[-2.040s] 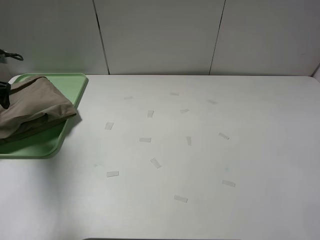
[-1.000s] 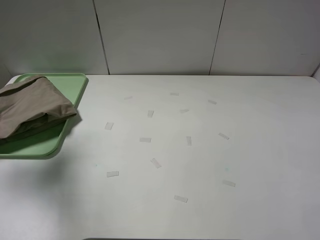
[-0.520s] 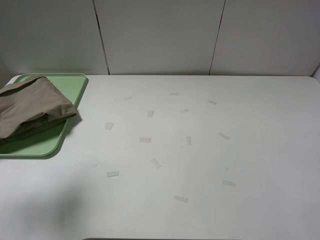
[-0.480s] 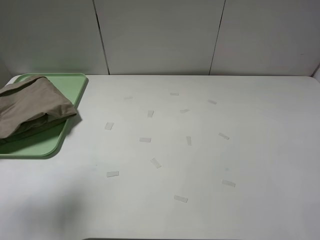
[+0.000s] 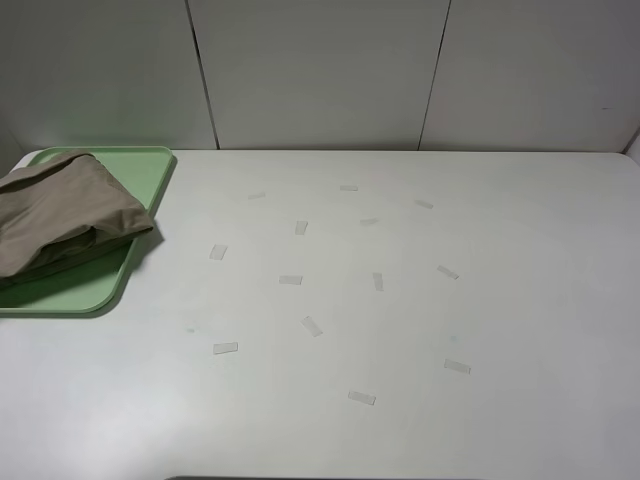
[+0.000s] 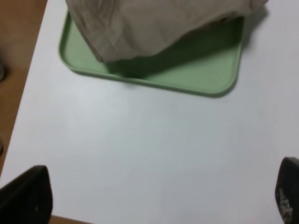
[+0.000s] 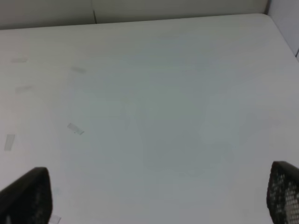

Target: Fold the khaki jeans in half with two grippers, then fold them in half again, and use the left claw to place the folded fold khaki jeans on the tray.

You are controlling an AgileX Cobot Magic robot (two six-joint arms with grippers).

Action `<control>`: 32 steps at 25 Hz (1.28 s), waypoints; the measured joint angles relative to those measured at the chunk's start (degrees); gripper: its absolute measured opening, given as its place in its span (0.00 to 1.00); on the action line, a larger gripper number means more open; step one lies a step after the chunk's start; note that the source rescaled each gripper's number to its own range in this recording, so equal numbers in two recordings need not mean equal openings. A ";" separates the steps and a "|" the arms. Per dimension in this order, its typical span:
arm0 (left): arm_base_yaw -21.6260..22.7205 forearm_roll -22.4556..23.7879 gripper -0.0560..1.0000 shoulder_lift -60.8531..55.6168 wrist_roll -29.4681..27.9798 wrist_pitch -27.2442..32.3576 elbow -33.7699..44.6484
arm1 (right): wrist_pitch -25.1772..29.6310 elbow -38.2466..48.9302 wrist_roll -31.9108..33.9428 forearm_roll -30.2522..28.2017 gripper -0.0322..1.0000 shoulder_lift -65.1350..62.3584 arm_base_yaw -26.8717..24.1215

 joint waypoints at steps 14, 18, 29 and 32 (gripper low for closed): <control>0.00 -2.79 0.99 -24.45 0.90 0.01 1.58 | 0.00 0.00 0.00 0.00 1.00 0.00 0.00; 0.00 -4.80 1.00 -25.87 4.11 0.01 1.64 | 0.00 0.00 0.00 0.00 1.00 0.00 0.00; -9.89 -5.09 1.00 -26.70 5.04 -0.29 8.94 | 0.00 0.00 0.00 0.00 1.00 0.00 0.00; -12.16 -4.97 1.00 -29.36 5.00 -4.64 14.51 | 0.00 0.00 0.00 0.00 1.00 0.00 0.00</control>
